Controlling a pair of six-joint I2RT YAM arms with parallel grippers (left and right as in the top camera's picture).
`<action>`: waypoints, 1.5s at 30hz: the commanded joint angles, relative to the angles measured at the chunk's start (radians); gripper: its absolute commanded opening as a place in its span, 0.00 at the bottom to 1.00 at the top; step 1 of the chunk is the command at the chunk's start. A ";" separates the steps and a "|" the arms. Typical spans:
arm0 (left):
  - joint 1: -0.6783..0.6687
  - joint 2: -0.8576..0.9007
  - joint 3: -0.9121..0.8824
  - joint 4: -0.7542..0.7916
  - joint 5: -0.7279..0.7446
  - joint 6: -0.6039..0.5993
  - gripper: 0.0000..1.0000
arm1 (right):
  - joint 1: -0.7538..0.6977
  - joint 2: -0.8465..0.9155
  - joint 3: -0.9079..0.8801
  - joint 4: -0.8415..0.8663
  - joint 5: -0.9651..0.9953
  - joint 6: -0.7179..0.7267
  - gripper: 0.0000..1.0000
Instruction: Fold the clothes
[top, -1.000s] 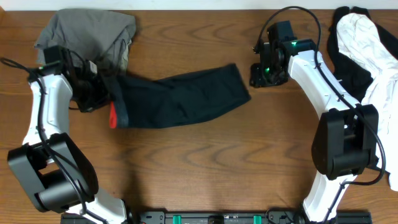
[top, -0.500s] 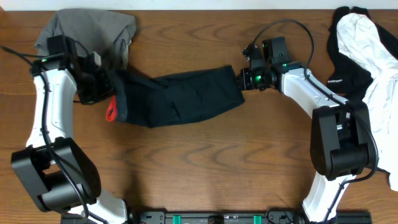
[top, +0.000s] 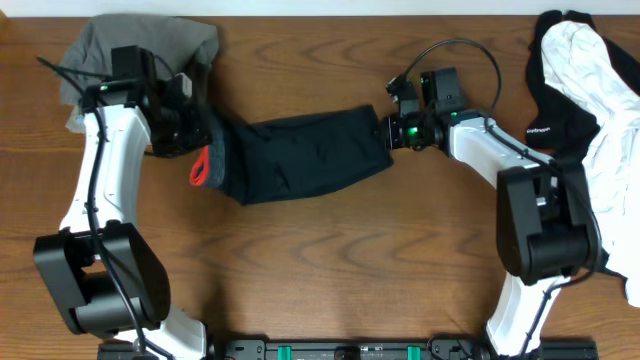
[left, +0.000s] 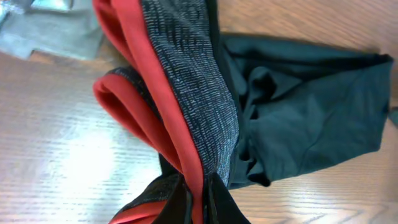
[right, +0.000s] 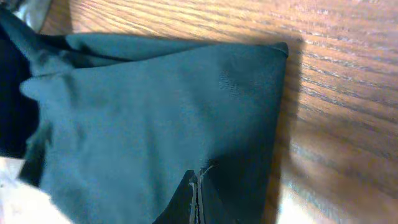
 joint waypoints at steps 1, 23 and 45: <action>-0.023 -0.024 0.078 0.003 -0.004 -0.031 0.06 | 0.006 0.084 -0.010 0.014 -0.012 0.019 0.01; -0.447 0.013 0.159 0.184 -0.077 -0.153 0.06 | 0.008 0.157 -0.010 -0.013 -0.011 0.038 0.01; -0.587 0.168 0.159 0.310 -0.076 -0.231 0.85 | 0.005 0.157 -0.010 -0.019 0.003 0.064 0.01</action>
